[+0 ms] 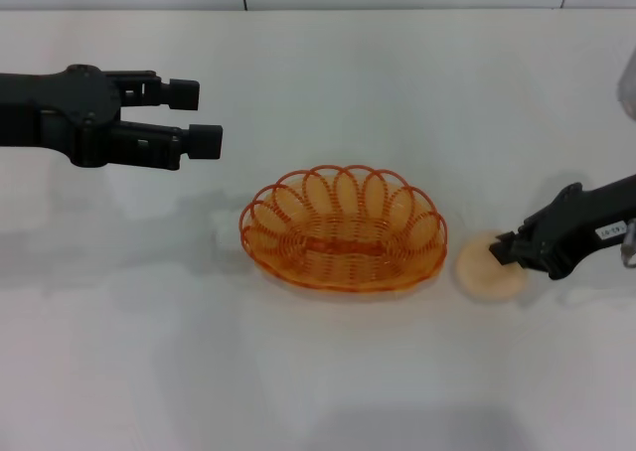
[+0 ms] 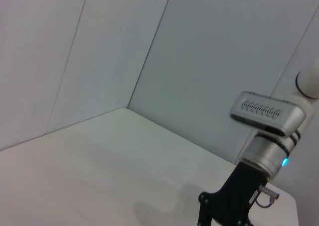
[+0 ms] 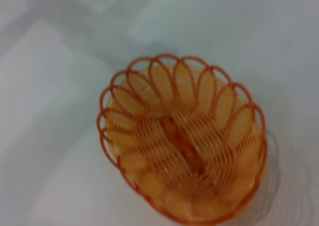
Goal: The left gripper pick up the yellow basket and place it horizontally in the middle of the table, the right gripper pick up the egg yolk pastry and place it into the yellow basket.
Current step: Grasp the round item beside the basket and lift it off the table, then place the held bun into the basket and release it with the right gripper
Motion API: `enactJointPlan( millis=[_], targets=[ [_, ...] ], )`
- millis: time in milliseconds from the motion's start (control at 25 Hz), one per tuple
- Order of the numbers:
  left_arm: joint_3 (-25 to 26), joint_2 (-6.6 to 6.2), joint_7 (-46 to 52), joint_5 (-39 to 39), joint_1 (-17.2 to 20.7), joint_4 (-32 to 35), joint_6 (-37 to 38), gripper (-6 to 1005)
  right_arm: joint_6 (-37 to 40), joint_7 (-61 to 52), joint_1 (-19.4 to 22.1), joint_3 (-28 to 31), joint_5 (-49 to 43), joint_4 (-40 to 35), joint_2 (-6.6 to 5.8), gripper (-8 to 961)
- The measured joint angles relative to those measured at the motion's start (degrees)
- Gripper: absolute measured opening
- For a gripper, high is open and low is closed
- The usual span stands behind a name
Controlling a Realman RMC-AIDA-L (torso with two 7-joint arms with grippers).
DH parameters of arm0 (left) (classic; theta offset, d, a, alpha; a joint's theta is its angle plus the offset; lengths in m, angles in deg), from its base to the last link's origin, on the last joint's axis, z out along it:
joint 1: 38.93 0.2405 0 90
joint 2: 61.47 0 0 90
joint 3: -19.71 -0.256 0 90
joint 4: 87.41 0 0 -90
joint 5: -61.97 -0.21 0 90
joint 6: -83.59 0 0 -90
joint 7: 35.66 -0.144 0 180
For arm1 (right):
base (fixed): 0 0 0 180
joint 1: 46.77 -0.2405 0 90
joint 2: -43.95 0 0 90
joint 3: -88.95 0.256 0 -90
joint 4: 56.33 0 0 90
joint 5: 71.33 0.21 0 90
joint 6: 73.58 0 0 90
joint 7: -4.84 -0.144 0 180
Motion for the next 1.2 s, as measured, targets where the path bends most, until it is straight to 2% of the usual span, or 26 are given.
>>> enactJointPlan(
  millis=[320, 520, 760, 1200],
  targets=[
    [0.01, 0.00, -0.01, 0.14, 0.01, 0.00, 0.00, 892, 2.72, -1.99, 0.15, 1.77, 0.94, -6.54, -0.08, 21],
    [0.01, 0.00, -0.19, 0.19, 0.00, 0.00, 0.00, 892, 2.30, -1.51, -0.28, 1.04, 4.03, -7.28, -0.03, 20],
    [0.01, 0.00, -0.68, 0.22, -0.17, 0.00, 0.00, 892, -2.24, 0.30, -2.59, -3.25, 8.14, -6.54, 0.07, 19],
    [0.01, 0.04, -1.53, -0.23, -0.38, 0.00, -0.45, 892, -15.30, 4.30, -7.27, -11.99, 13.07, 0.64, 0.22, 22]
  ],
)
